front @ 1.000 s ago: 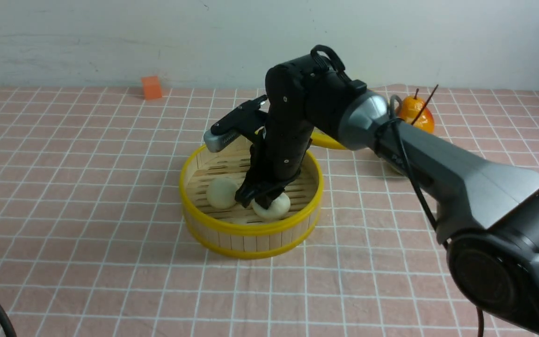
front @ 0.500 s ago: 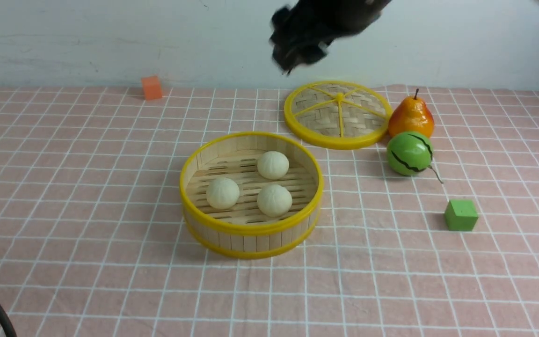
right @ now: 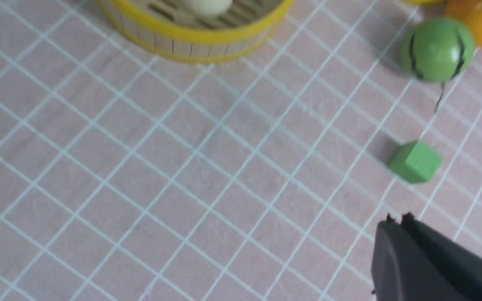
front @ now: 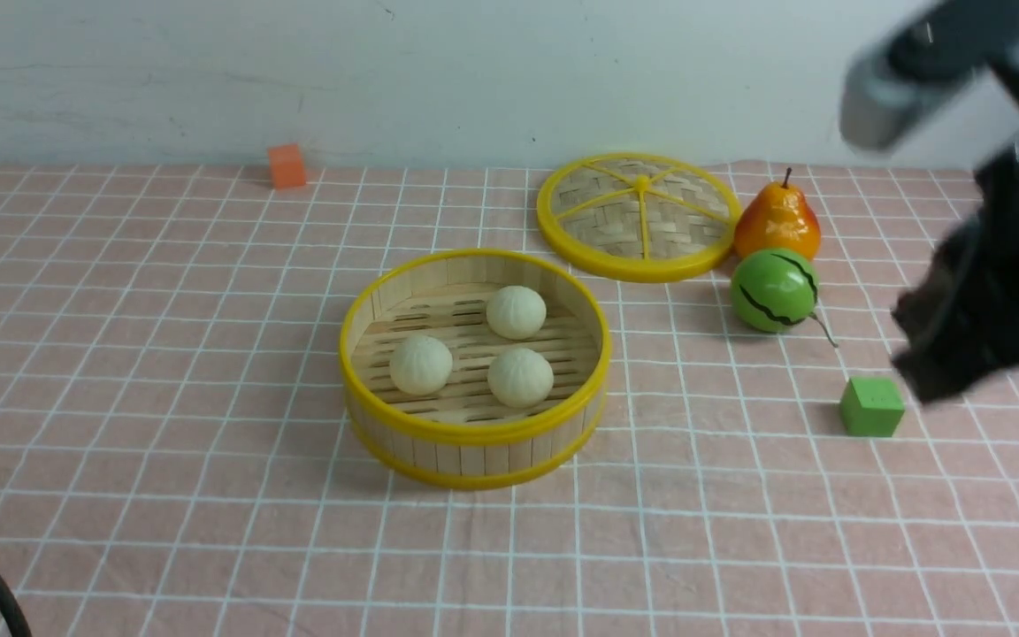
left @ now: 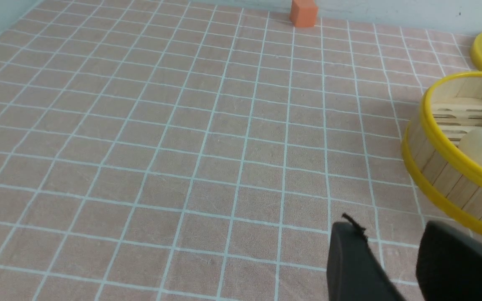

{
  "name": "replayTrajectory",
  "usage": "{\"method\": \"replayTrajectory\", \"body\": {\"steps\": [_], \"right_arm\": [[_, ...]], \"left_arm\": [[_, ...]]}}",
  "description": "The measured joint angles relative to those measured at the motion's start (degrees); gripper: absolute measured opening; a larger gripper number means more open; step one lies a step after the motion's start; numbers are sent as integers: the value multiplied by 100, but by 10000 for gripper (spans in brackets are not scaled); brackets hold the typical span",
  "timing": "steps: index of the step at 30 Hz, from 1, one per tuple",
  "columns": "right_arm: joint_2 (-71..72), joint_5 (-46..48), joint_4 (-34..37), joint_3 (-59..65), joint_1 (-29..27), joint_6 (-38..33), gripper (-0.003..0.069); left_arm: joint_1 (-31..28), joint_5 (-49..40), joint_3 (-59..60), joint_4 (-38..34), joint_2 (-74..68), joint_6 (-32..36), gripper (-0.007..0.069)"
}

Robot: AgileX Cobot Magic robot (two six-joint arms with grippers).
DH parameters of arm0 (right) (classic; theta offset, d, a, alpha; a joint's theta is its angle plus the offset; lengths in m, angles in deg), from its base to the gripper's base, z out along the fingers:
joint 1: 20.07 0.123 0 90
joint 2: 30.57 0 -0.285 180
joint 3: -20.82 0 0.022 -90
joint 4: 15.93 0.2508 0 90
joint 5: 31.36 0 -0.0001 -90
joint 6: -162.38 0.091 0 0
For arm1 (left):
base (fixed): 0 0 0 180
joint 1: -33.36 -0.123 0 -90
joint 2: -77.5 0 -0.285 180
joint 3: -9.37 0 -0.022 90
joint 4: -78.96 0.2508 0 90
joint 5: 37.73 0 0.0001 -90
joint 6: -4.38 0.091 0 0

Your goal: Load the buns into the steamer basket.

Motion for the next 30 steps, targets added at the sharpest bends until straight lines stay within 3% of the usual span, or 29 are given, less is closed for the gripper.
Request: {"method": "replayTrajectory", "body": {"steps": [2, 3, 5, 7, 8, 11, 15, 19, 24, 30], "right_arm": [[665, -1412, 38, 1647, 0, 270, -20], [711, -1534, 38, 1774, 0, 285, -20], [1201, -3342, 38, 3401, 0, 397, -20], [1312, -4088, 38, 3908, 0, 411, -19], [1454, -5030, 22, 4701, 0, 411, -19], [1567, -6522, 11, 5630, 0, 415, -17], [1599, -7795, -14, 6541, -15, 377, -10], [1627, -8205, 261, 7061, -96, 251, -10], [1740, -8662, 1463, 7183, -103, -37, -6], [2909, -8578, 2460, 7189, -368, -2279, -2]], "left_arm": [[0, 0, 0, 0, 0, 0, 236], [0, 0, 0, 0, 0, 0, 236], [0, 0, 0, 0, 0, 0, 237], [0, 0, 0, 0, 0, 0, 237], [0, 0, 0, 0, 0, 0, 237], [0, 0, 0, 0, 0, 0, 237], [0, 0, 0, 0, 0, 0, 237], [0, 0, 0, 0, 0, 0, 237], [0, 0, 0, 0, 0, 0, 237], [0, -5, 0, 0, 0, 0, 237]]}}
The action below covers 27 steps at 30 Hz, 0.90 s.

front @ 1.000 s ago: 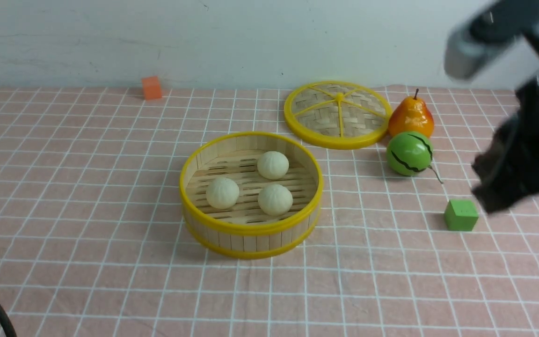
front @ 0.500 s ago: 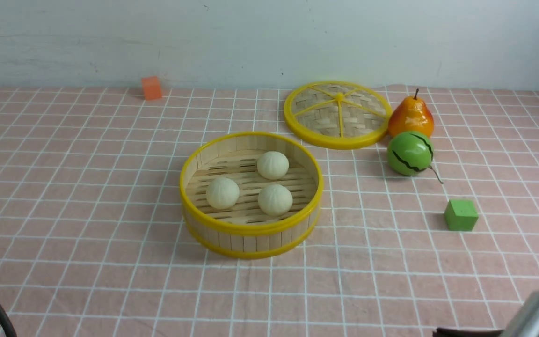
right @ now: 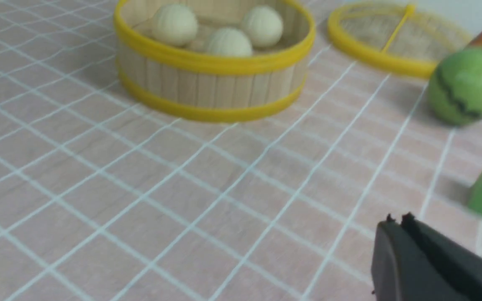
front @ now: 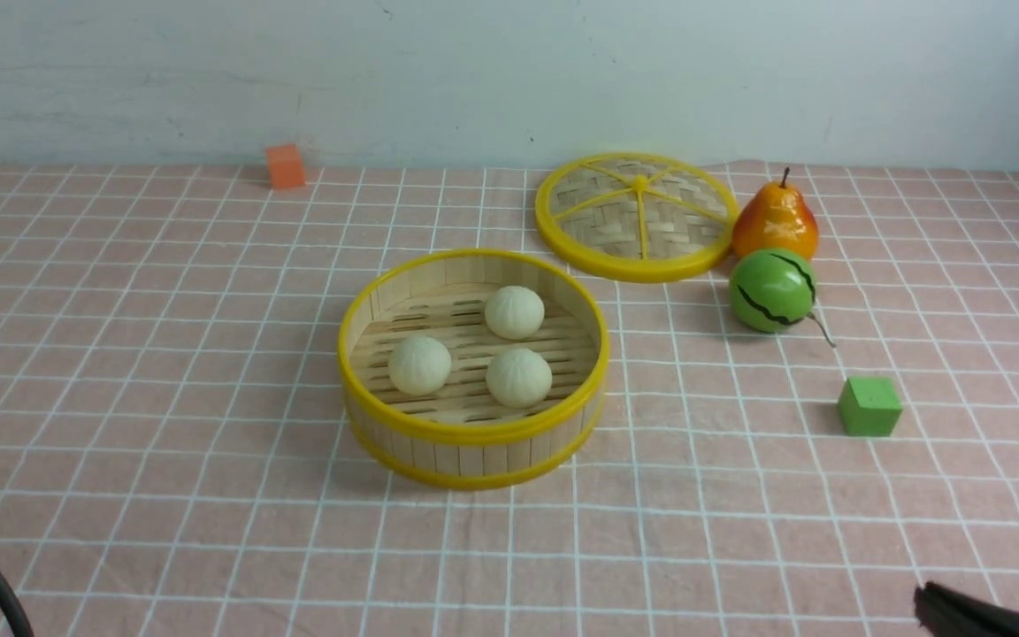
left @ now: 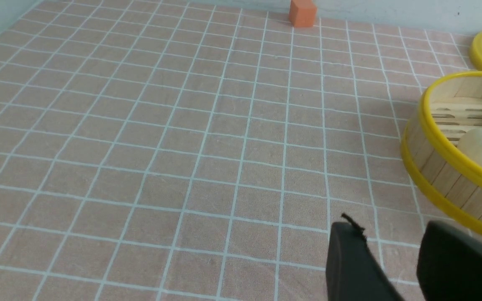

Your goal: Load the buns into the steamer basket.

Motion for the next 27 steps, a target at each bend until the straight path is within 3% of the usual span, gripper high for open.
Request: {"method": "replayTrajectory", "body": {"steps": [3, 7, 10, 13, 14, 16, 18, 22, 27], "right_arm": [[864, 422, 199, 5, -276, -615, -2], [1897, 1318, 138, 5, -910, -672, -2], [2294, 1829, -185, 11, -1352, -322, -2], [2831, 2492, -1062, 11, -2143, 943, -2], [2864, 2528, -1157, 11, -2187, 1027, -2], [3300, 3022, -1656, 11, -2682, 2066, -2], [3653, 3416, -1749, 11, -2933, 2583, -2], [3882, 4173, -1790, 11, -3102, 2747, -1], [3889, 4589, -1569, -23, -3113, 2267, -1]], "left_arm": [[0, -19, 0, 0, 0, 0, 237], [0, -19, 0, 0, 0, 0, 237], [0, -25, 0, 0, 0, 0, 237], [0, -38, 0, 0, 0, 0, 238], [0, -38, 0, 0, 0, 0, 238], [0, -38, 0, 0, 0, 0, 237], [0, -38, 0, 0, 0, 0, 237], [0, -38, 0, 0, 0, 0, 237], [0, -38, 0, 0, 0, 0, 237]]}}
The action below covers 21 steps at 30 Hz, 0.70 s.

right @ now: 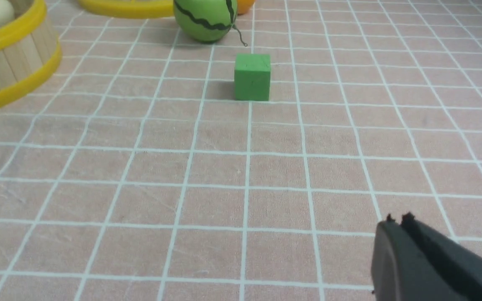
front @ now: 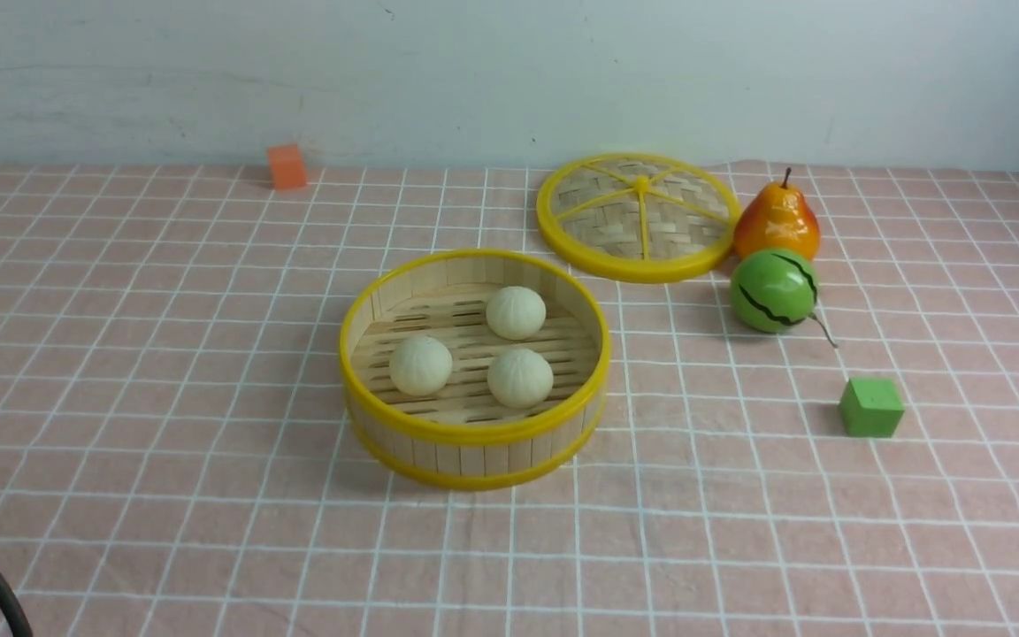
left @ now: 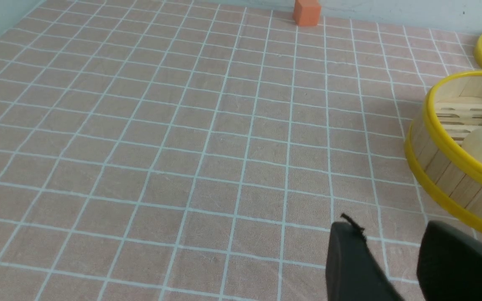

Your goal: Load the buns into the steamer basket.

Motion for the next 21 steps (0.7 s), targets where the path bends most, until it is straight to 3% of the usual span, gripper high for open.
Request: {"method": "replayTrajectory", "body": {"steps": [4, 21], "right_arm": [[0, 36, 180, -6, 0, -370, -1], [0, 47, 201, -11, 0, -423, 14]], "left_arm": [[0, 0, 0, 0, 0, 0, 237], [0, -2, 0, 0, 0, 0, 237]]}}
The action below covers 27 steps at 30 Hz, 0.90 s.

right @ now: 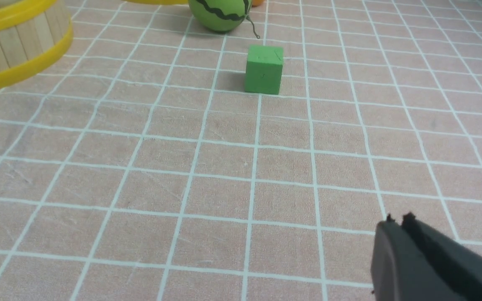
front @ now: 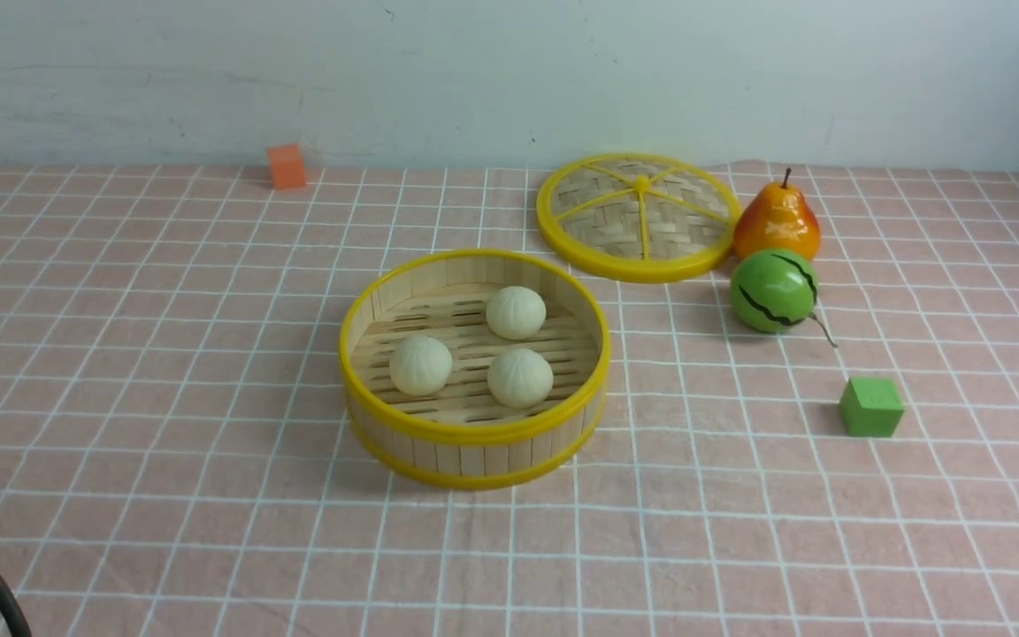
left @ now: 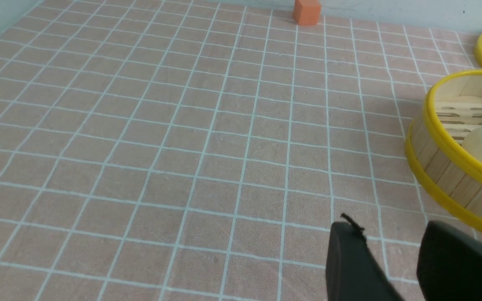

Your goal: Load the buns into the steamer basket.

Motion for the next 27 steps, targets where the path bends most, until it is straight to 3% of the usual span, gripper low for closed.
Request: {"method": "replayTrajectory", "body": {"steps": [6, 9, 15, 21, 27], "right_arm": [[0, 7, 11, 0, 0, -12, 22], [0, 13, 18, -6, 0, -15, 27], [0, 20, 18, -6, 0, -15, 36], [0, 20, 18, -6, 0, -15, 44], [7, 20, 23, -6, 0, -15, 55]], "left_arm": [[-6, -94, 42, 6, 75, 0, 236], [-224, -194, 301, -475, 679, 92, 219], [-1003, 771, 937, -2318, 1774, 1888, -6], [-1967, 1211, 2030, -4451, 2553, 3808, -14], [-2361, 819, 2168, -5187, 2562, 5017, -14]]}}
